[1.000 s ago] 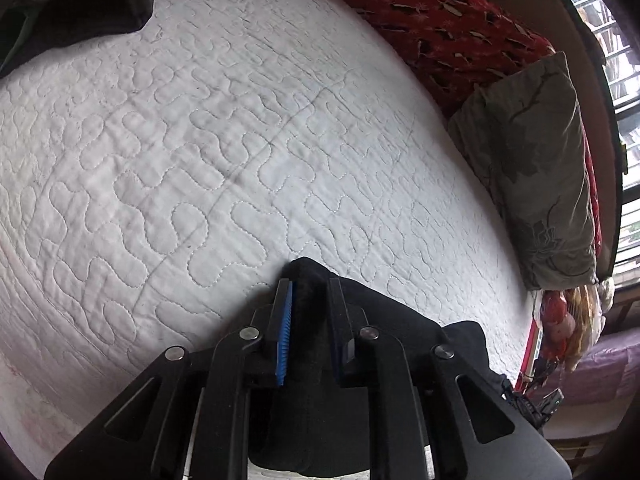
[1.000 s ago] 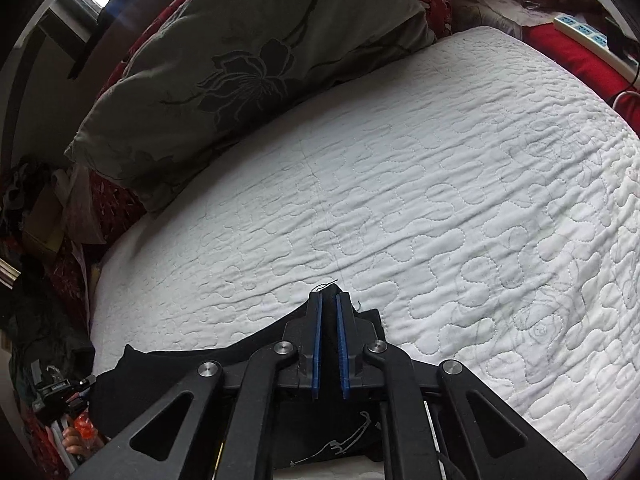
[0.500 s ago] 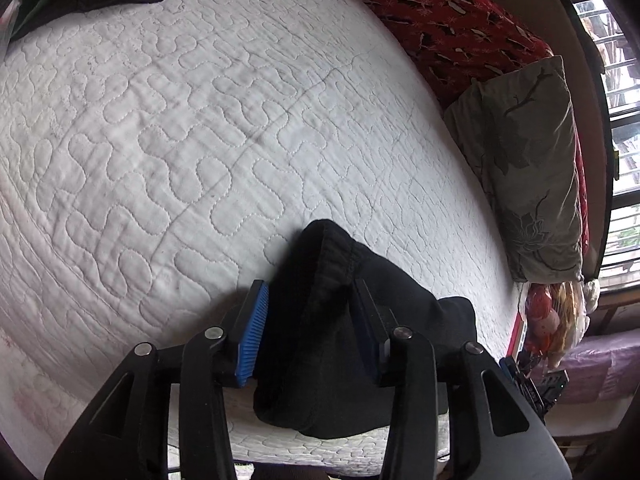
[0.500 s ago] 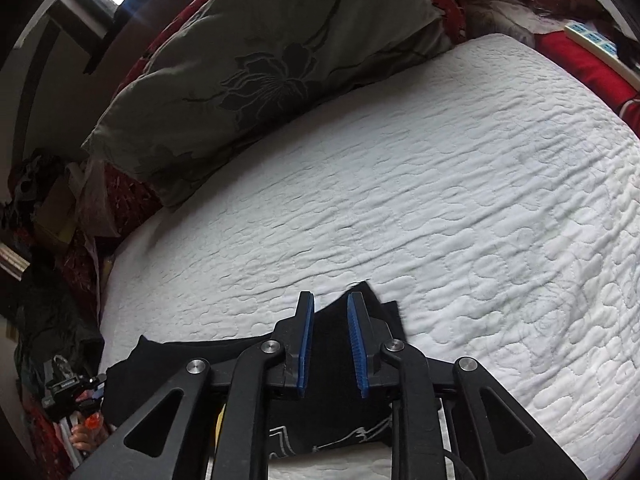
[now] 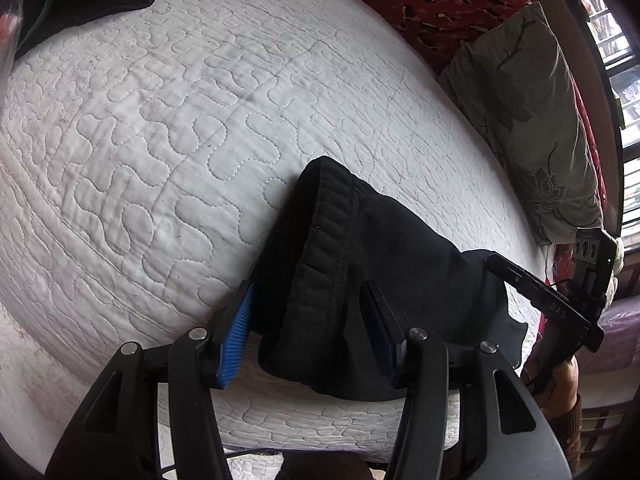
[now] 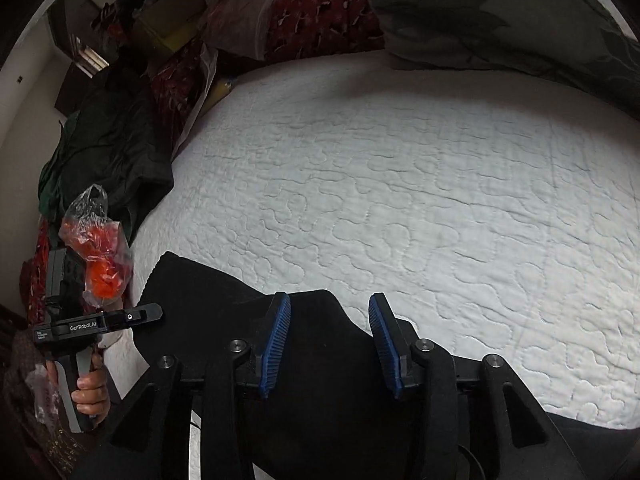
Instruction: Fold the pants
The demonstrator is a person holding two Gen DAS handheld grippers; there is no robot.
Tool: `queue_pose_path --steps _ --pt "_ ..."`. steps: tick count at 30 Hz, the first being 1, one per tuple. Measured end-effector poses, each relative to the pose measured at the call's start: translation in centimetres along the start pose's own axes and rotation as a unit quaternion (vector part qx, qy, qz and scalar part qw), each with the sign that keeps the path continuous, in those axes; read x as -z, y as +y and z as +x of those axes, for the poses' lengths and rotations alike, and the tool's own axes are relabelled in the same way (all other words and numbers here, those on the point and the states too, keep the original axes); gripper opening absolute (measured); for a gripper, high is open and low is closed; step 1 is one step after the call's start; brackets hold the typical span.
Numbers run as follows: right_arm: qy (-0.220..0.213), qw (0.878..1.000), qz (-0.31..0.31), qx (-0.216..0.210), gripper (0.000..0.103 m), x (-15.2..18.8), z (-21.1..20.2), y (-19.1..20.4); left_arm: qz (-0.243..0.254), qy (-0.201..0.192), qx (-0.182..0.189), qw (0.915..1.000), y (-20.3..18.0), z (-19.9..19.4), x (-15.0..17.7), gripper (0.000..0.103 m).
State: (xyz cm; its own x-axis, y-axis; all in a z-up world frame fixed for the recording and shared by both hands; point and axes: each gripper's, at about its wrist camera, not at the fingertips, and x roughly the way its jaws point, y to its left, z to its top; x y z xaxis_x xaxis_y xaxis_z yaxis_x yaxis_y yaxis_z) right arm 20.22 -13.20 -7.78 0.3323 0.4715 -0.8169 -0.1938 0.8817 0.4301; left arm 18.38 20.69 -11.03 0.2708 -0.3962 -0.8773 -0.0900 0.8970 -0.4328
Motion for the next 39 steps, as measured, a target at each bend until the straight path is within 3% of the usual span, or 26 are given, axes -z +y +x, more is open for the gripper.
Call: queue_pose_path --steps 2,4,5,7,10,15,20,26,28,29,30,33,35,37,39 --pt "0.023 0.999 -0.033 0.02 0.043 -0.5 1.5 1.3 0.009 -0.017 -0.033 0.9993 -0.5 0.0 0.3 0.049" --pt "0.033 0.995 -0.078 0.054 0.023 -0.1 1.9 2.5 0.014 -0.021 -0.038 0.999 -0.7 -0.3 0.8 0.033" --pt "0.036 0.993 -0.092 0.069 0.005 0.0 2.1 2.9 0.013 -0.026 -0.036 0.9989 -0.9 -0.7 1.0 0.03" --pt "0.032 0.991 -0.102 0.085 0.005 0.1 1.7 3.2 0.032 -0.054 -0.068 0.9957 -1.3 -0.7 1.4 0.03" --pt "-0.009 0.995 -0.074 0.072 0.005 -0.4 0.0 2.7 0.04 -0.05 -0.091 0.9938 -1.6 0.9 2.0 0.031" --pt "0.012 0.994 -0.045 0.094 0.007 0.3 2.8 1.2 0.05 -0.067 -0.107 0.9908 -1.7 0.5 2.5 0.046" --pt "-0.008 0.996 -0.011 0.088 0.016 0.8 2.2 0.8 -0.006 -0.056 -0.042 0.9975 0.7 -1.6 2.6 0.049" --pt "-0.066 0.996 0.043 0.053 0.028 2.7 -4.4 -1.0 -0.065 -0.052 -0.005 0.9965 1.1 -3.3 4.2 0.052" --pt "-0.082 0.994 0.058 0.049 0.033 4.3 -7.2 -2.0 -0.075 -0.067 -0.013 0.9948 1.0 -3.6 4.7 0.061" --pt "-0.09 0.993 0.066 0.046 0.036 5.3 -8.6 -2.7 -0.083 -0.07 -0.007 0.9941 1.1 -3.4 4.4 0.077" --pt "-0.097 0.991 0.076 0.046 0.038 6.4 -9.8 -3.4 -0.09 -0.066 -0.004 0.9938 1.2 -2.8 3.9 0.081" --pt "-0.114 0.985 0.115 0.052 0.044 10.1 -13.5 -6.4 -0.122 -0.036 -0.038 0.9912 1.9 -1.1 1.7 0.079" --pt "-0.121 0.981 0.139 0.063 0.044 12.4 -15.3 -8.3 -0.149 -0.042 -0.013 0.9879 1.5 -2.0 1.8 0.079" --pt "-0.13 0.976 0.161 0.072 0.044 14.9 -17.2 -10.0 -0.135 -0.076 0.005 0.9879 -0.3 -3.9 3.3 0.079" --pt "-0.146 0.97 0.184 0.068 0.044 17.2 -19.1 -11.7 -0.093 -0.086 0.005 0.9919 -3.2 -4.6 5.4 0.079"
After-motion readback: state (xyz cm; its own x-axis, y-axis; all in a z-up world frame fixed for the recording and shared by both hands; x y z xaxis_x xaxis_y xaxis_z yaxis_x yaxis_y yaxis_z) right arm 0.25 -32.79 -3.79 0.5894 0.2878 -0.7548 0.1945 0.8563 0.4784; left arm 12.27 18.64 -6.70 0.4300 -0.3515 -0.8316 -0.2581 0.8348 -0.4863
